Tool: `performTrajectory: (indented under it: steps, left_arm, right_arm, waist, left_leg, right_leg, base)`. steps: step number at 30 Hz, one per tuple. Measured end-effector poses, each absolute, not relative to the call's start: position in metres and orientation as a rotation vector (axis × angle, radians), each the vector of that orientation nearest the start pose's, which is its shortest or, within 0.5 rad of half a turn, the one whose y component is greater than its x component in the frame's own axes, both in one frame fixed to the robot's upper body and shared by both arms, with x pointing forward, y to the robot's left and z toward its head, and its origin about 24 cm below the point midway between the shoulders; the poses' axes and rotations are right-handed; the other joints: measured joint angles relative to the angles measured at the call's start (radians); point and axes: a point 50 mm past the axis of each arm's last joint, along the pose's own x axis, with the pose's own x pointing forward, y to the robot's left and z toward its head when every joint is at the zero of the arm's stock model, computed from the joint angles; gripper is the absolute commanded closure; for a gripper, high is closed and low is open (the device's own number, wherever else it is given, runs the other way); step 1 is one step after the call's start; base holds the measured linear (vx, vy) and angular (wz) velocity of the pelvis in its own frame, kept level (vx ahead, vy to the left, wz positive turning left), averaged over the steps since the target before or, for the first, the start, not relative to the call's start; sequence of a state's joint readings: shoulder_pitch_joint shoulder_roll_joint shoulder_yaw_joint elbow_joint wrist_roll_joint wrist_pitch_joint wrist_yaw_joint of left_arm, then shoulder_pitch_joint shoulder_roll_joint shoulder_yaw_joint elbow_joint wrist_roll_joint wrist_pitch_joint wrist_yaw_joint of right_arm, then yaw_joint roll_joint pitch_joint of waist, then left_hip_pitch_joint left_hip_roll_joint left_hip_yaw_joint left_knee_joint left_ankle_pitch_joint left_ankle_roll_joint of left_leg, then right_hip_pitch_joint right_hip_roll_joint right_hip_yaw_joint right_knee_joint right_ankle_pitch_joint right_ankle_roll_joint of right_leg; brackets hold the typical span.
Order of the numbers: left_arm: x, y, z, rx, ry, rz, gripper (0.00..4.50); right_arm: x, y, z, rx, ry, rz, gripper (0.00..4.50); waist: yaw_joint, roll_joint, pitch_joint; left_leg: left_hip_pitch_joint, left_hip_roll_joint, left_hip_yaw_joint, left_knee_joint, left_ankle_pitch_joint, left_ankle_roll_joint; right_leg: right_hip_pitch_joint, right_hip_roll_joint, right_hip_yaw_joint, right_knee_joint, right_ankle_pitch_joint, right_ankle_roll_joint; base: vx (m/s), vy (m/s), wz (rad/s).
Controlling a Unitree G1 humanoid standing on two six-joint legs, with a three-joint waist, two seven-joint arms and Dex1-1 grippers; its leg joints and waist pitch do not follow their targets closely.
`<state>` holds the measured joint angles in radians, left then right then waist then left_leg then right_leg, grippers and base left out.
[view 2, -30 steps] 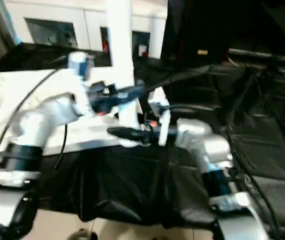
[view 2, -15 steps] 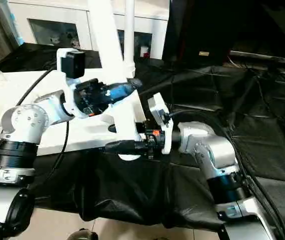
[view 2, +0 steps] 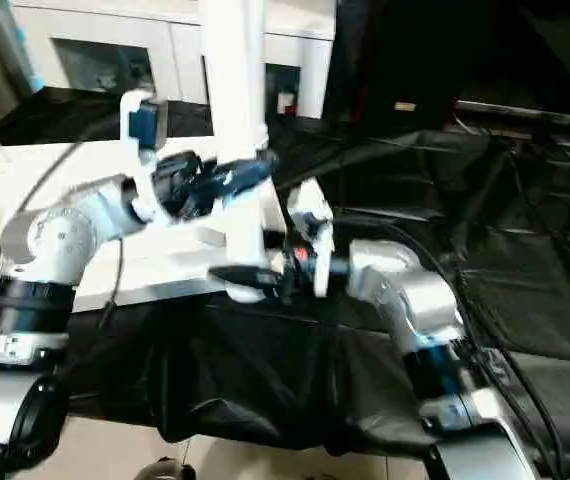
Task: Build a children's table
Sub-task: Insert table leg to table base
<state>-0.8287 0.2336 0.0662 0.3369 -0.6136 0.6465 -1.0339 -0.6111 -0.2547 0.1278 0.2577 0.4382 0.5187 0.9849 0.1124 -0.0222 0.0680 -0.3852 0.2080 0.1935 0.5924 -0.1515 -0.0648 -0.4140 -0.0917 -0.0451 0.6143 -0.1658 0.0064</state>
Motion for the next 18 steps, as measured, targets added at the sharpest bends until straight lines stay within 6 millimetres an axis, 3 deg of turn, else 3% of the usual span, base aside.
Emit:
performTrajectory:
  steps: [13, 14, 18]
  left_arm:
    - [0.3434, 0.0970, 0.1897, -0.365, 0.013, -1.310, 2.57]
    - [0.3433, 0.0964, 0.1894, -0.364, 0.016, -1.311, 2.57]
    - [0.3435, 0.0955, 0.1878, -0.367, 0.025, -1.312, 2.57]
  right_arm:
    - [0.3283, -0.0920, 0.1275, 0.181, 0.212, 1.227, 0.84]
    - [0.3282, -0.0923, 0.1272, 0.180, 0.216, 1.228, 1.10]
    - [0.3268, -0.0919, 0.1260, 0.181, 0.233, 1.248, 1.29]
  waist:
    - [0.000, -0.002, 0.000]
    - [0.000, -0.002, 0.000]
    - [0.001, -0.002, 0.000]
  left_leg:
    - [-0.001, 0.000, 0.001, 0.000, 0.000, 0.000]
    - [-0.001, 0.000, 0.001, 0.000, 0.000, 0.000]
    - [-0.001, 0.000, 0.001, 0.000, 0.000, 0.000]
  right_leg:
    - [-0.001, 0.000, 0.000, 0.000, 0.000, 0.000]
    - [-0.001, 0.000, 0.000, 0.000, 0.000, 0.000]
    - [-0.001, 0.000, 0.000, 0.000, 0.000, 0.000]
  base:
    - [0.000, 0.000, 0.00]
    - [0.000, 0.000, 0.00]
    - [0.000, 0.000, 0.00]
